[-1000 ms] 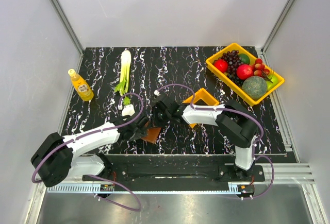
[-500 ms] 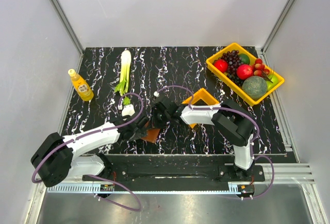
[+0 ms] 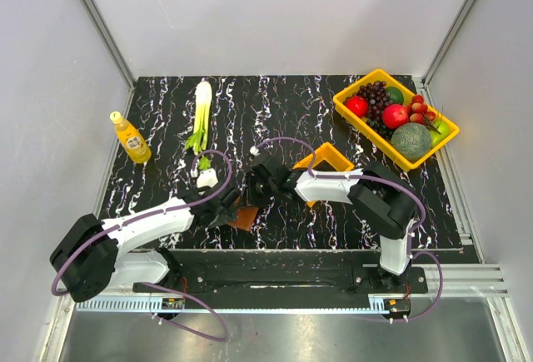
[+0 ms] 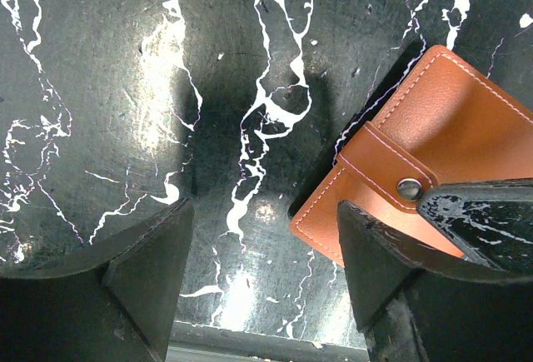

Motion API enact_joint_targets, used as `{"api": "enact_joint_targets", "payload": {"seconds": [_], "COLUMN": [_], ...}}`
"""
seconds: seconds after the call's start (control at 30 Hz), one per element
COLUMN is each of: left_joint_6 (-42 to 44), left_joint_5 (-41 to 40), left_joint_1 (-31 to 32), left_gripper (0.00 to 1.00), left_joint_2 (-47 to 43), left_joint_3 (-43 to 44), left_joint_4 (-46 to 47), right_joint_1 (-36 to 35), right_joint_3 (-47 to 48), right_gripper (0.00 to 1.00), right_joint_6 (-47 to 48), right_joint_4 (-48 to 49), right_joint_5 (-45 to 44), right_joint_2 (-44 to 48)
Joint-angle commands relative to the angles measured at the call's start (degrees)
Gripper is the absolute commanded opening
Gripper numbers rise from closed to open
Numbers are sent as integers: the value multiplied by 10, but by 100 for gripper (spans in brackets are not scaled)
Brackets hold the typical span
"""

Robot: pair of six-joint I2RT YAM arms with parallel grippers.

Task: Put the credit cards into the card holder
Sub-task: Close the card holder at the center of the board.

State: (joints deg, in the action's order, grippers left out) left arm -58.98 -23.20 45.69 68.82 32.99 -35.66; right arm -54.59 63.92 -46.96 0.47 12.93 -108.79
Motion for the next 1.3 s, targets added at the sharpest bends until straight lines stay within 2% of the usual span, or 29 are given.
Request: {"api": "enact_joint_targets", "payload": {"seconds": [0.0, 0.6, 1.27], "left_joint_6": [2, 2, 3], "left_joint_5": [-23, -23, -22], "left_joint_1": [0, 0, -1], "left_gripper": [73, 72, 72], "left_joint_2": [11, 10, 3], "left_joint_3": [-2, -3, -8], "left_joint_4": [-24, -21, -14], "right_joint_1": [3, 3, 10], "right_joint_3": [-10, -8, -30], "right_gripper": [0, 0, 0], "right_joint_6": [-2, -15, -16], "right_joint_4": [7, 20, 1], "right_joint_5": [2, 19, -19], "right_joint_2": [24, -23, -5]}}
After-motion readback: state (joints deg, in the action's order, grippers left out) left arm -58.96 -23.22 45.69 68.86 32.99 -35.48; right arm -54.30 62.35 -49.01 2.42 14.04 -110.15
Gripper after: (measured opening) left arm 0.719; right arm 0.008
